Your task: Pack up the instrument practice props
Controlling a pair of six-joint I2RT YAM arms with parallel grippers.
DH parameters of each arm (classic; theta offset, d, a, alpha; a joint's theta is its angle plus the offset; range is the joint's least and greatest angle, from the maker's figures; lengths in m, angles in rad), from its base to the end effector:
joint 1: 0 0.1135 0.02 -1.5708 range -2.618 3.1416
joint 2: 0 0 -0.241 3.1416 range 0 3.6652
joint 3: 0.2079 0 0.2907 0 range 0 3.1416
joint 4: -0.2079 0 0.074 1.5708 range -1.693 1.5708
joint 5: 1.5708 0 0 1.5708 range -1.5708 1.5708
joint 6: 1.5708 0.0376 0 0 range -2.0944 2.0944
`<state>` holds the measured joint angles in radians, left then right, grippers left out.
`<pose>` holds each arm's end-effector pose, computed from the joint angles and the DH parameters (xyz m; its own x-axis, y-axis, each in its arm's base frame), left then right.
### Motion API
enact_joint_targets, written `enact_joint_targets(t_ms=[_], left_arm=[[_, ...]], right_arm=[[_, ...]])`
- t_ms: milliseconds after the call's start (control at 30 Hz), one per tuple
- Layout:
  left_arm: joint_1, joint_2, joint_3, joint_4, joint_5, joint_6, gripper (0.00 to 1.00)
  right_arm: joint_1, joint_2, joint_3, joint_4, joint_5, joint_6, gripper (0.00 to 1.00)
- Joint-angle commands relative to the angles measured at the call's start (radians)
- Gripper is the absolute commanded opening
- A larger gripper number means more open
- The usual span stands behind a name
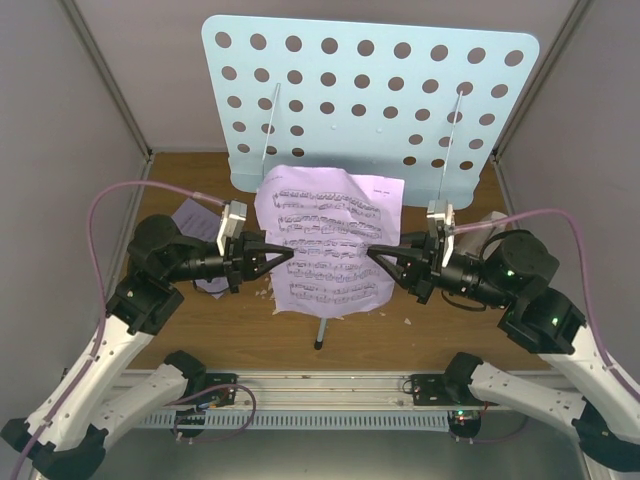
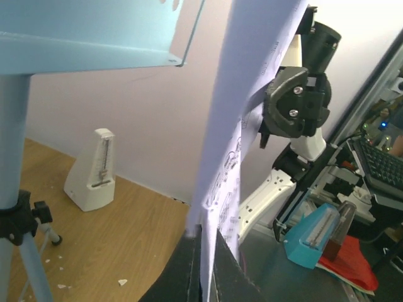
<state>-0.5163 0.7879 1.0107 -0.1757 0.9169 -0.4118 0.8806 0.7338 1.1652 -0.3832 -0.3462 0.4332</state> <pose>0.1687 -0.1301 0.4103 -0.3586 -0.0764 -0.9303 0.9234 0.1168 -0.3656 0.1070 0.1497 0.4536 -0.3672 0.1754 -0.9134 -0.8671 0.2908 0.4045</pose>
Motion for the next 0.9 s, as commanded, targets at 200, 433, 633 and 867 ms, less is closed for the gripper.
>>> enact_joint_targets(t_ms=[200,433,633,867], left_arm=[[-0.002,-0.097,-0.214,-0.077,-0.151,-0.081,0.00],[0.064,-0.132,-0.328,-0.141,-0.257,-0.125,0.00],[0.254,-0.117,-0.454,-0.099,-0.178,-0.205,0.00],[0.544,-0.112,-0.499,-0.127,-0.205,-0.214,0.00]], right_arm=[[-0.005,-0.049,-0.061,-0.064,0.102,-0.004,0.89],[-0.006,-0.058,-0.076,-0.126,0.160,-0.010,1.00],[-0.006,-0.120,-0.111,-0.165,0.270,-0.008,1.00],[-0.006,-0.148,-0.112,-0.219,0.345,0.003,1.00]])
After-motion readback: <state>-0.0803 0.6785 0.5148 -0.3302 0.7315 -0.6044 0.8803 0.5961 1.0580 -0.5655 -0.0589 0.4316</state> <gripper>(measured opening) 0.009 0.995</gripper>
